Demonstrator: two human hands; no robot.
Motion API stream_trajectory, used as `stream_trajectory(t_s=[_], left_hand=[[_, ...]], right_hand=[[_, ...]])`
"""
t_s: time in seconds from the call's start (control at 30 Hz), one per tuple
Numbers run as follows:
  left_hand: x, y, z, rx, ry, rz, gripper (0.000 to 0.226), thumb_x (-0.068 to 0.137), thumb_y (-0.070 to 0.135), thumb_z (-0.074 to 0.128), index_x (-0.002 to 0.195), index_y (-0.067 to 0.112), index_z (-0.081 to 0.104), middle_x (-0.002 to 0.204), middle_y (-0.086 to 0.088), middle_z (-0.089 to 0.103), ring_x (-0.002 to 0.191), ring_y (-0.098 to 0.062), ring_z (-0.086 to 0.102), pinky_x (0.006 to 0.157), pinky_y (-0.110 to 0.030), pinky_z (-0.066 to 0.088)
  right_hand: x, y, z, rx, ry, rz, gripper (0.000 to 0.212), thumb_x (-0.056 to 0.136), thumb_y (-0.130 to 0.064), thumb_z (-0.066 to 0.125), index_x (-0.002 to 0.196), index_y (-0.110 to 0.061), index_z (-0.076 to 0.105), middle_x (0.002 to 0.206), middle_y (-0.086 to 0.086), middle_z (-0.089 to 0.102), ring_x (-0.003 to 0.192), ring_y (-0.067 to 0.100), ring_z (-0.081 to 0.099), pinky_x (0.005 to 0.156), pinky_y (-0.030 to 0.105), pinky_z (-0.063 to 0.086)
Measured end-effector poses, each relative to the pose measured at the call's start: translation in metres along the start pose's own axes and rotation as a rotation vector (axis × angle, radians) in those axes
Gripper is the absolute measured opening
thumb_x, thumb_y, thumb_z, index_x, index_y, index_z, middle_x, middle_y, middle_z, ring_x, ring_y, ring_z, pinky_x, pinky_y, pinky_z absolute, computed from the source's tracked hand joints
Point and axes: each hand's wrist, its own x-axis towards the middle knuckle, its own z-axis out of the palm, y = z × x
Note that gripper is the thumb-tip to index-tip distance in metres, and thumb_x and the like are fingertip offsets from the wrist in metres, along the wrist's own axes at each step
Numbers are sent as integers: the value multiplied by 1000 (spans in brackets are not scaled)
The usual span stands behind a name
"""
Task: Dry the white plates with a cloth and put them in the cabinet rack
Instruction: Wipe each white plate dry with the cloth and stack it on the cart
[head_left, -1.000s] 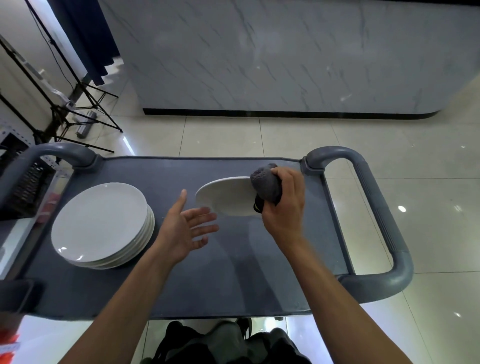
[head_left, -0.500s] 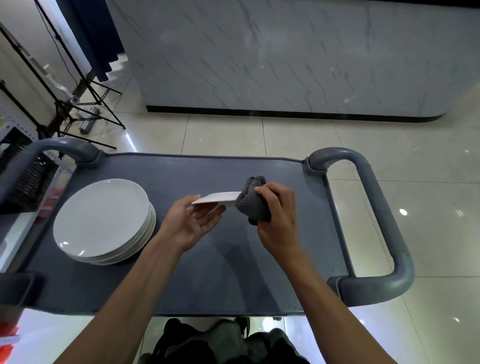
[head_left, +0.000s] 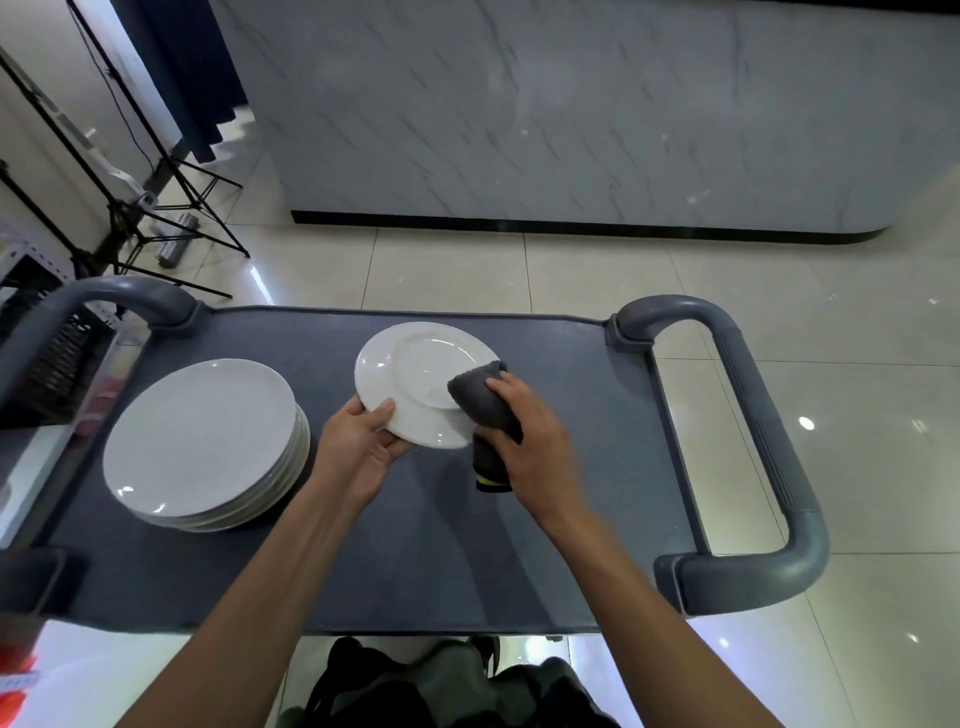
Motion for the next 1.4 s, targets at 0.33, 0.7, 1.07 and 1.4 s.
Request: stream_trajectory(t_s=[0.33,0.7,1.07,1.4], left_hand=[[-4,-6,4,135,-42,93,36,96,-2,54,131,3,57,120,-17,68,100,-35,68,77,-50,61],[-4,-9,9,397,-146,156,30,94,-3,59,121,7,64,108,-15,74,94,-33,72,72,-45,61],[-8,-8,14,505,-220,187,25,95,-2,58,118,6,66,106,-17,74,97,-39,71,72,-48,61],[-8,-5,4,440,-221,215,28,91,-2,61,116,6,68,104,-18,74,88,-31,70,72,-49,59]], right_hand=[[-2,-4,22,-165,-120,-9,55,96,-16,56,149,-10,42,158,8,33,142,30,30,120,43,24],[19,-13,13,-79,-49,-36,42,98,-12,58,140,-13,54,156,7,38,145,25,32,119,42,28],[41,-38,12,-179,-78,-207,42,98,-14,56,140,-17,56,157,6,39,147,30,28,114,54,30],[75,-30,8,-148,56,1,38,100,-20,53,138,-23,57,150,0,48,138,27,38,110,45,33]])
